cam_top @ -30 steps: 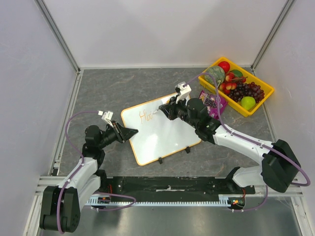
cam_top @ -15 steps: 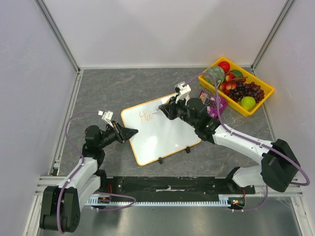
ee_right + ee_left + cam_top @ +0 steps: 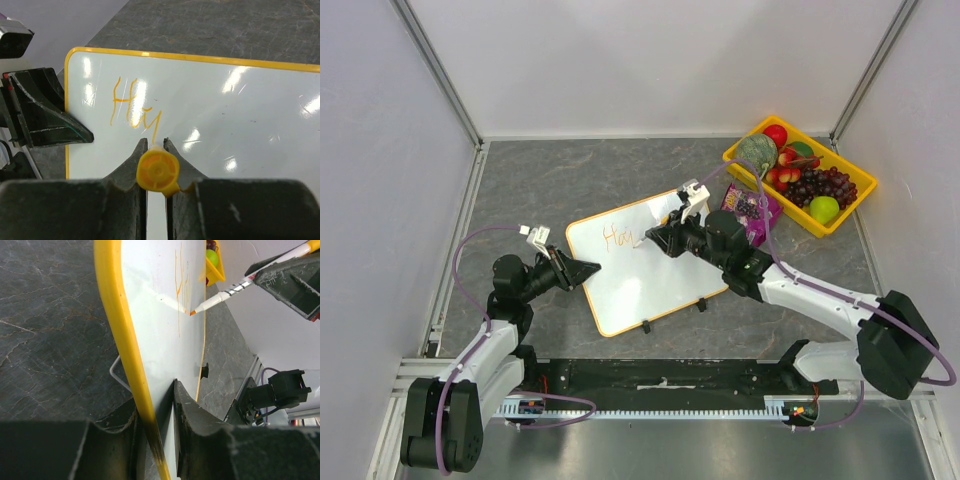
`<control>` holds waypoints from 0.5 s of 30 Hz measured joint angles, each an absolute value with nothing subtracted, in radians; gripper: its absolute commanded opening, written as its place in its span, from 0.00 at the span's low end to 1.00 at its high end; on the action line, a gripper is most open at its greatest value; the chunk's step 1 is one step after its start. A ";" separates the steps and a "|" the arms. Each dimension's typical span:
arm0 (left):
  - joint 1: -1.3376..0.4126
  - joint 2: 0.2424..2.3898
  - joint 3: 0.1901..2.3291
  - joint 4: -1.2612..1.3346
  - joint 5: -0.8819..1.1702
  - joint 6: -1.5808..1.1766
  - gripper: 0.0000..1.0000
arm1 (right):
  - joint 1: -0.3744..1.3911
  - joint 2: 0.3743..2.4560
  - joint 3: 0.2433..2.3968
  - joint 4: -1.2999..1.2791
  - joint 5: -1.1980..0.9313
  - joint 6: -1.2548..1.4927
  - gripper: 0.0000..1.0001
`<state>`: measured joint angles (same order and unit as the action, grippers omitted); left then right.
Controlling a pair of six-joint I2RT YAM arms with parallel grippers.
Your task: Write a sentence on the whiteboard
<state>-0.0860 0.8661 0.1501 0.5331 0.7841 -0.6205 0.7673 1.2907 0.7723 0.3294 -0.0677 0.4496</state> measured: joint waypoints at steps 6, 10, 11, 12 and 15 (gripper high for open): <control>-0.086 0.866 0.150 0.534 0.785 -0.620 0.02 | 0.767 1.263 0.746 0.308 -0.086 0.449 0.00; -0.086 0.866 0.150 0.534 0.786 -0.620 0.02 | 0.767 1.259 0.748 0.293 -0.096 0.449 0.00; -0.086 0.866 0.150 0.534 0.787 -0.620 0.02 | 0.767 1.258 0.751 0.287 -0.098 0.449 0.00; -0.086 0.866 0.150 0.535 0.788 -0.620 0.02 | 0.767 1.258 0.759 0.278 -0.100 0.449 0.00; -0.086 0.866 0.150 0.535 0.788 -0.620 0.02 | 0.767 1.258 0.783 0.263 -0.099 0.449 0.00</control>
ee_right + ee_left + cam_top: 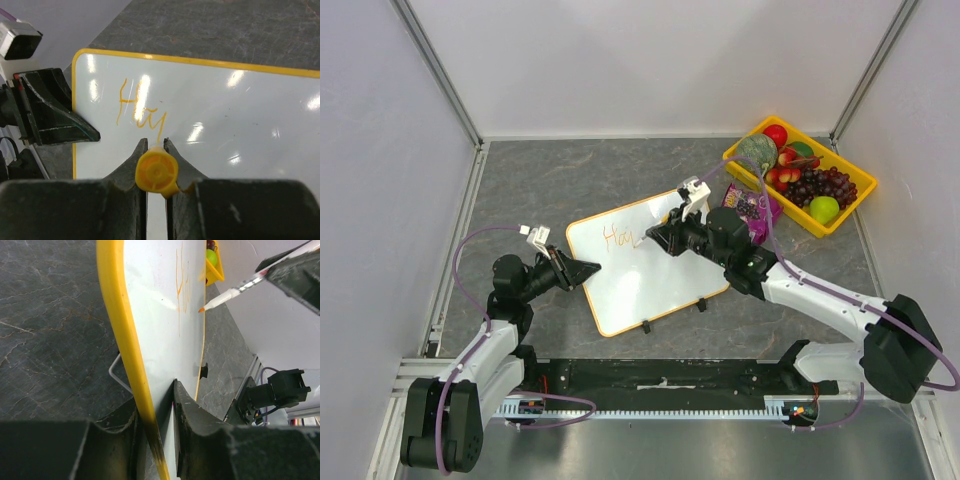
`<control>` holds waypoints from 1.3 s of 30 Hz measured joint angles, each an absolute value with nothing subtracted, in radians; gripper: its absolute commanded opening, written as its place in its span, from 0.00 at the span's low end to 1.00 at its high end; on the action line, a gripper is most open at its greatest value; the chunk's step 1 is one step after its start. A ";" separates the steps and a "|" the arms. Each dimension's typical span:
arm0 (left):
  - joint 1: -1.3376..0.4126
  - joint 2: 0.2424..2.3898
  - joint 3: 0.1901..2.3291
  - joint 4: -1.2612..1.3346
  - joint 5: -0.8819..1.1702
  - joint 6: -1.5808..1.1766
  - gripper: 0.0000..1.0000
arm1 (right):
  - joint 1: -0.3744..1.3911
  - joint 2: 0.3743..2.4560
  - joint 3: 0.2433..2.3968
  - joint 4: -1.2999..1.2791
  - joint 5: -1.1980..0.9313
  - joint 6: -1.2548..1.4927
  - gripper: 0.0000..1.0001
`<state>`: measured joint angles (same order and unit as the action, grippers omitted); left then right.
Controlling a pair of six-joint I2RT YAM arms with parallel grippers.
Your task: Write a sentence on the whiteboard
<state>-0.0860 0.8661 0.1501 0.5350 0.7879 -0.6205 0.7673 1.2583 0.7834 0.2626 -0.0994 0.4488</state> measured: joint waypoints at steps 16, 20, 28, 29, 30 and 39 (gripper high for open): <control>-0.086 0.866 0.150 0.534 0.788 -0.620 0.02 | 0.750 1.353 0.891 0.282 -0.046 0.445 0.00; -0.086 0.868 0.150 0.534 0.788 -0.620 0.02 | 0.749 1.361 0.891 0.296 -0.046 0.445 0.00; -0.086 0.868 0.150 0.534 0.788 -0.620 0.02 | 0.746 1.354 0.891 0.296 -0.023 0.445 0.00; -0.086 0.868 0.150 0.534 0.788 -0.620 0.02 | 0.744 1.351 0.890 0.295 -0.019 0.444 0.00; -0.086 0.868 0.150 0.534 0.788 -0.620 0.02 | 0.742 1.349 0.889 0.295 -0.014 0.443 0.00; -0.086 0.868 0.150 0.533 0.788 -0.620 0.02 | 0.736 1.328 0.862 0.295 -0.005 0.437 0.00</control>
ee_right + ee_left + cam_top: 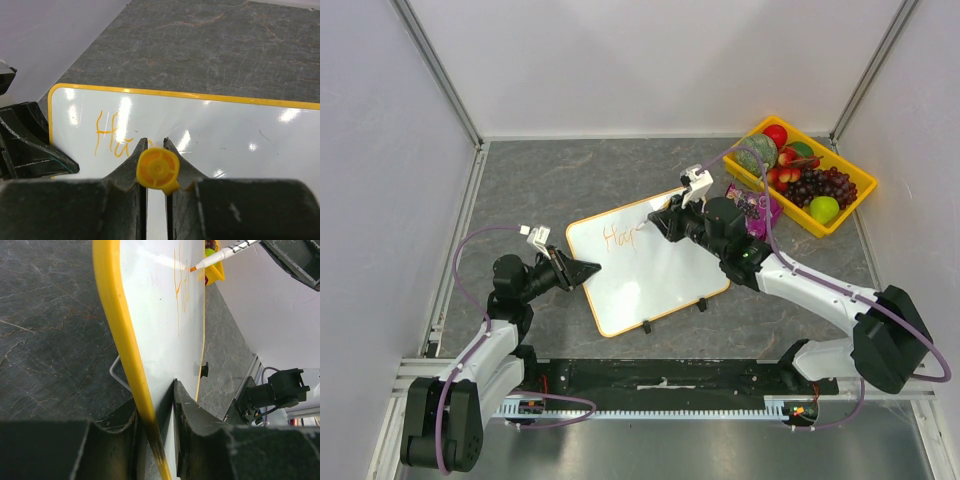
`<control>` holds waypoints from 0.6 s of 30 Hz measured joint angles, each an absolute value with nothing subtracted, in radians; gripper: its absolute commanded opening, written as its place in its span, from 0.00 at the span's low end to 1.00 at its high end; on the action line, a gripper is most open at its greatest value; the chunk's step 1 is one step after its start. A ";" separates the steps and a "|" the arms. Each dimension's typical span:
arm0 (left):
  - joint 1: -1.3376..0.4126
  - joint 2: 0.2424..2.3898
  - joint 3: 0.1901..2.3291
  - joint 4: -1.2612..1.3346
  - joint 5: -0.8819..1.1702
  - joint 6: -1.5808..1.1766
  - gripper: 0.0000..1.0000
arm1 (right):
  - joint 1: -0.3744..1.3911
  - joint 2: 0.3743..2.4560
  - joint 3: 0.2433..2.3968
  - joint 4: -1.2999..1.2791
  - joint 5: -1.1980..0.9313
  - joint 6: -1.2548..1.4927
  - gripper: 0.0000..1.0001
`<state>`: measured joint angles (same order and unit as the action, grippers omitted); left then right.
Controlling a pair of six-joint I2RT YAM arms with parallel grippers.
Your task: Write a sentence on the whiteboard
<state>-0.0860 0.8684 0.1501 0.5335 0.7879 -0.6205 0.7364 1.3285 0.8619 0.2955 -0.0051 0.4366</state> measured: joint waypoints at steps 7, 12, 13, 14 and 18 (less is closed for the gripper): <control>-0.086 0.868 0.150 0.533 0.788 -0.620 0.02 | 0.735 1.319 0.836 0.305 -0.044 0.437 0.00; -0.086 0.868 0.150 0.533 0.788 -0.620 0.02 | 0.735 1.317 0.823 0.321 -0.074 0.456 0.00; -0.086 0.868 0.150 0.534 0.789 -0.620 0.02 | 0.735 1.317 0.821 0.325 -0.076 0.462 0.00; -0.086 0.868 0.150 0.534 0.789 -0.620 0.02 | 0.735 1.317 0.819 0.327 -0.078 0.466 0.00; -0.086 0.868 0.150 0.534 0.789 -0.620 0.02 | 0.724 1.315 0.812 0.336 -0.091 0.488 0.00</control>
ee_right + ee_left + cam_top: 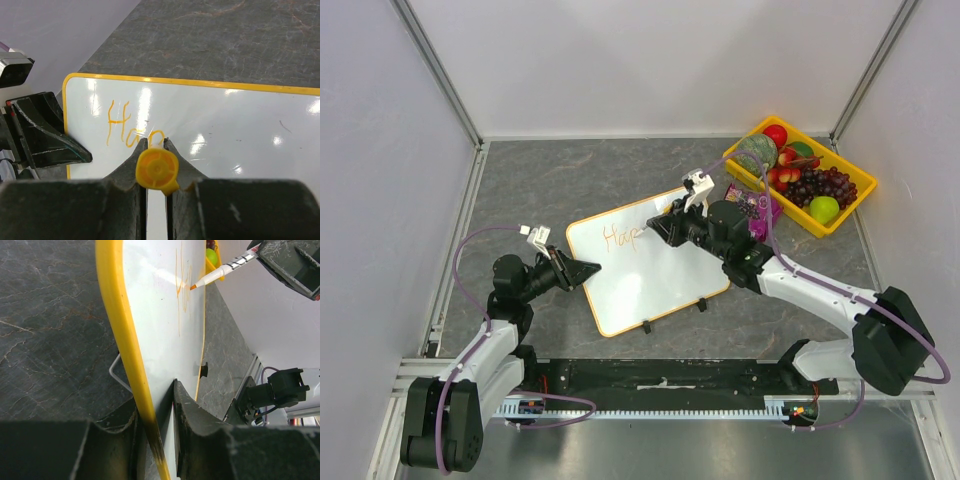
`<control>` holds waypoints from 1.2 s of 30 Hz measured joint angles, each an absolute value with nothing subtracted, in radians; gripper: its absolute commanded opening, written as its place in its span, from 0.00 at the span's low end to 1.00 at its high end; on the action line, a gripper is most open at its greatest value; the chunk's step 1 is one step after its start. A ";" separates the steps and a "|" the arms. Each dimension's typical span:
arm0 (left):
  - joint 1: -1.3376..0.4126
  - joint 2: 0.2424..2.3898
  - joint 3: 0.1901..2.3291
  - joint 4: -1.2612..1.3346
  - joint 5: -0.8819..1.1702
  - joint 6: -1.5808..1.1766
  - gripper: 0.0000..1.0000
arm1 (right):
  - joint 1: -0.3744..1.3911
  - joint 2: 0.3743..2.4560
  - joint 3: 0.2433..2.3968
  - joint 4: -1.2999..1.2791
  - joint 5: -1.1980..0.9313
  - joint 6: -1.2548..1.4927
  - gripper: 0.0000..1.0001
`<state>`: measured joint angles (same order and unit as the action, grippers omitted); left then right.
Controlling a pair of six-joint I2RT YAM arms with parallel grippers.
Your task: Write a sentence on the whiteboard
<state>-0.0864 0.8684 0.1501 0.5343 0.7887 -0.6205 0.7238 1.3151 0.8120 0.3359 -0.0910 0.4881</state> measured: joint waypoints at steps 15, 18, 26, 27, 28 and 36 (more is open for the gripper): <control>-0.086 0.868 0.150 0.535 0.789 -0.620 0.02 | 0.668 1.301 0.812 0.336 -0.093 0.503 0.00; -0.086 0.869 0.150 0.535 0.789 -0.620 0.02 | 0.666 1.304 0.812 0.343 -0.095 0.507 0.00; -0.086 0.869 0.150 0.534 0.789 -0.620 0.02 | 0.661 1.318 0.812 0.358 -0.105 0.518 0.00; -0.086 0.869 0.150 0.534 0.789 -0.620 0.02 | 0.660 1.318 0.812 0.359 -0.105 0.518 0.00; -0.086 0.869 0.150 0.534 0.789 -0.620 0.02 | 0.660 1.318 0.812 0.358 -0.107 0.518 0.00; -0.086 0.869 0.150 0.533 0.789 -0.620 0.02 | 0.658 1.312 0.793 0.364 -0.127 0.516 0.00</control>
<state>-0.0864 0.8688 0.1501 0.5335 0.7887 -0.6205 0.6579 1.3125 0.7929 0.3641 -0.1272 0.5159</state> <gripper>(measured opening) 0.288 0.187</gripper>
